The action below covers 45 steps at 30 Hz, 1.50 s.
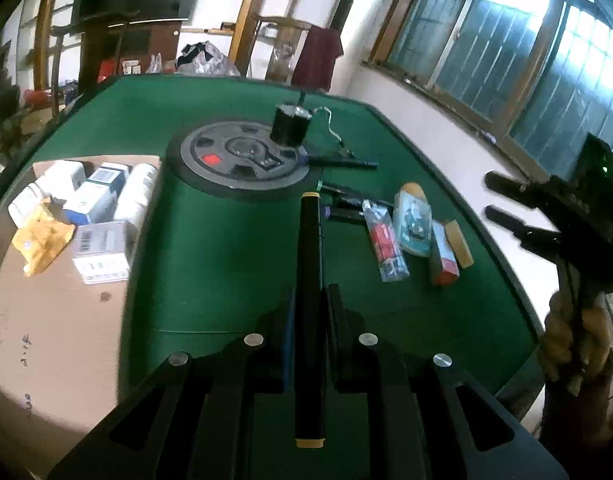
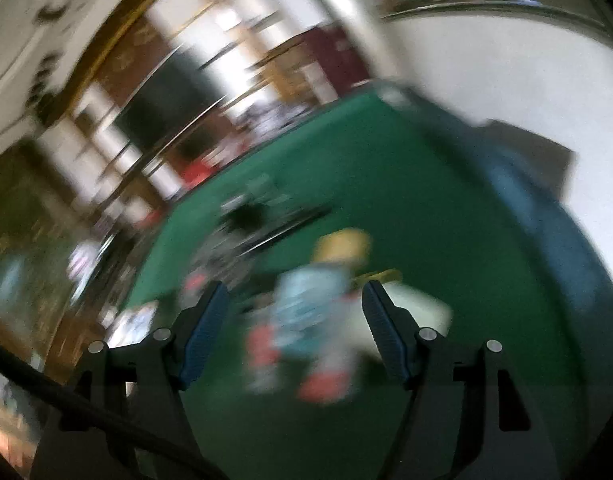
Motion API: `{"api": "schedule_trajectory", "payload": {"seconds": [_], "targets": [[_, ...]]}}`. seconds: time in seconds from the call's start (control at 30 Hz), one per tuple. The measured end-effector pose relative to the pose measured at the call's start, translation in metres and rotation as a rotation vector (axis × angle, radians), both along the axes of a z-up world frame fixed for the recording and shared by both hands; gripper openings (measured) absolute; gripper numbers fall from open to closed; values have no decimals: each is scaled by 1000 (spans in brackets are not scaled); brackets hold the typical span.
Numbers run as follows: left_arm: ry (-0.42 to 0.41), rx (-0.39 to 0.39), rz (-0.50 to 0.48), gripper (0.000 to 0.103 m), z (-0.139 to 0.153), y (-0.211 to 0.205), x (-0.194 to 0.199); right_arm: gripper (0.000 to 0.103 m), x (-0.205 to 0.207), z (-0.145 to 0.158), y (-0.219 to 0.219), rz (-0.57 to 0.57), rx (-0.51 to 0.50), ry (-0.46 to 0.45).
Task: Organize objects
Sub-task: 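Carry the marker to the cardboard box while the right gripper grasps the red candle package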
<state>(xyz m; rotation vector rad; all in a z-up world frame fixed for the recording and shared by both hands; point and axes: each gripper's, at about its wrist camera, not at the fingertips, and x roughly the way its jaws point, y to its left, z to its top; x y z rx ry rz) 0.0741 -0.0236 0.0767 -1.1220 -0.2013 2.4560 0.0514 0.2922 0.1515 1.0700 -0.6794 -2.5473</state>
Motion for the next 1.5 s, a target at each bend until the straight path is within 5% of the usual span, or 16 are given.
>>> {"api": "schedule_trajectory", "payload": {"seconds": [0.13,0.4,0.53,0.67,1.07,1.33,1.5], "targets": [[28,30,10,12,3,-17,8,69,-12,-31,-50,122,5,-184],[45,81,73,12,2,-69,12,69,-42,-62,-79,-29,292,-300],[31,108,121,12,-4,-93,9,65,-57,-76,-84,-68,359,-336],[15,121,156,12,-11,-113,9,26,-59,-78,-100,-104,510,-270],[-43,99,308,12,-21,-188,1,25,-23,-36,-102,107,124,-150],[-140,-19,389,12,-34,-217,-29,25,-30,-33,-211,415,-43,-217],[-182,-113,414,12,-44,-222,-53,25,-34,-41,-275,517,-36,-261]]}}
